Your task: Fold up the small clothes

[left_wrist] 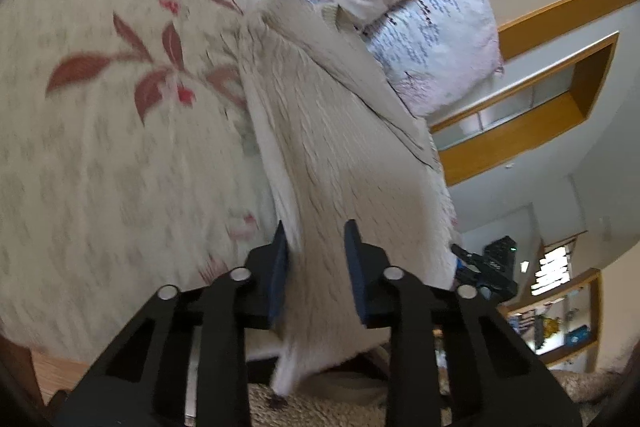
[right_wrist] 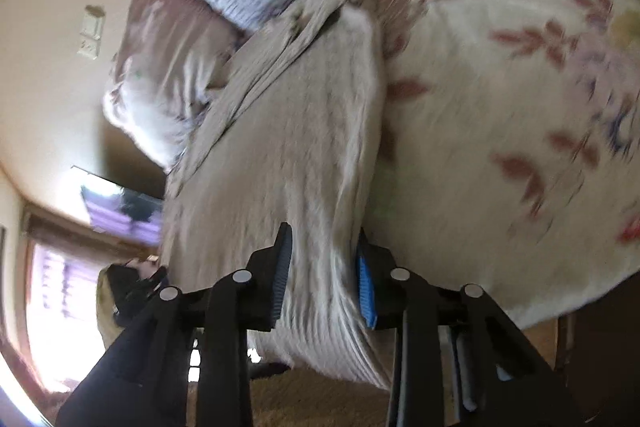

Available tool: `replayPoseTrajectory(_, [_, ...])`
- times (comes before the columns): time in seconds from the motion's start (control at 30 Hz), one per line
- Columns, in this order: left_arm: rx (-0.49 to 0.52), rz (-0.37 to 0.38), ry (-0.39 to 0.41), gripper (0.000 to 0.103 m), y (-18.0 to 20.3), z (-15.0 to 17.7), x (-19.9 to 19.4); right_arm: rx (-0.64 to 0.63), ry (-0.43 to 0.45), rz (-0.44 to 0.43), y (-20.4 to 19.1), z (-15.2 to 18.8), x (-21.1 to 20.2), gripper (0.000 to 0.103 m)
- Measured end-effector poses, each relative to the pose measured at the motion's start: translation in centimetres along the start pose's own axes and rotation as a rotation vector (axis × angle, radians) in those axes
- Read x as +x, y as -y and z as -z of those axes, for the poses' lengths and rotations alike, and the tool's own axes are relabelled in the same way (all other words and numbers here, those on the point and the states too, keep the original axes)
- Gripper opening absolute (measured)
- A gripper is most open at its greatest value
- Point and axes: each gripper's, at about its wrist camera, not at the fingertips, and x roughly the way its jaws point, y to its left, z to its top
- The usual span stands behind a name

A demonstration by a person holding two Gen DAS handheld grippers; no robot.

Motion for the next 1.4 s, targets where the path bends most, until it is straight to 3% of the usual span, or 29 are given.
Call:
replayPoseTrajectory(0.17, [-0.022,0.100,-0.061,0.023,0.2,2.2,0.2,-0.008,-0.069,-0.066,-0.3,2.4,-0.4,0.030])
replayPoseTrajectory(0.33, [-0.027,0.130,-0.123,0.023,0.4,4.0,1.0,-0.032,-0.092,-0.063,-0.9,4.0,-1.0,0.029])
replayPoseTrajectory(0.4, [-0.023,0.127,-0.126,0.021,0.7,4.2,1.0,-0.045,-0.097,-0.054,-1.2,4.4,-0.8,0.013])
replayPoseTrajectory(0.43, [-0.015,0.123,-0.127,0.018,0.8,4.2,1.0,-0.057,-0.094,-0.041,-1.4,4.5,-0.7,0.010])
replayPoseTrajectory(0.47, [-0.006,0.119,-0.127,0.007,1.0,4.1,1.1,-0.081,-0.074,-0.025,-1.9,4.5,-0.7,0.009])
replayPoseTrajectory(0.63, [0.081,0.086,-0.071,0.006,2.8,3.0,0.6,-0.204,0.105,-0.008,-4.7,3.6,-2.4,0.008])
replayPoseTrajectory(0.77, [0.119,0.046,0.020,0.006,3.7,1.0,-0.6,-0.311,0.276,0.064,-6.9,2.5,-4.0,0.007])
replayPoseTrajectory(1.07, [0.183,-0.113,0.232,0.006,5.7,-5.7,-2.2,-0.543,0.552,0.255,-11.1,0.9,-4.2,0.007])
replayPoseTrajectory(1.23, [0.314,-0.233,0.296,0.006,8.4,-8.8,-1.6,-0.642,0.639,0.357,-13.2,-0.4,-3.4,0.007])
replayPoseTrajectory(1.4, [0.368,-0.277,0.323,0.006,10.4,-12.6,-0.2,-0.650,0.661,0.388,-14.2,-3.5,-2.4,0.007])
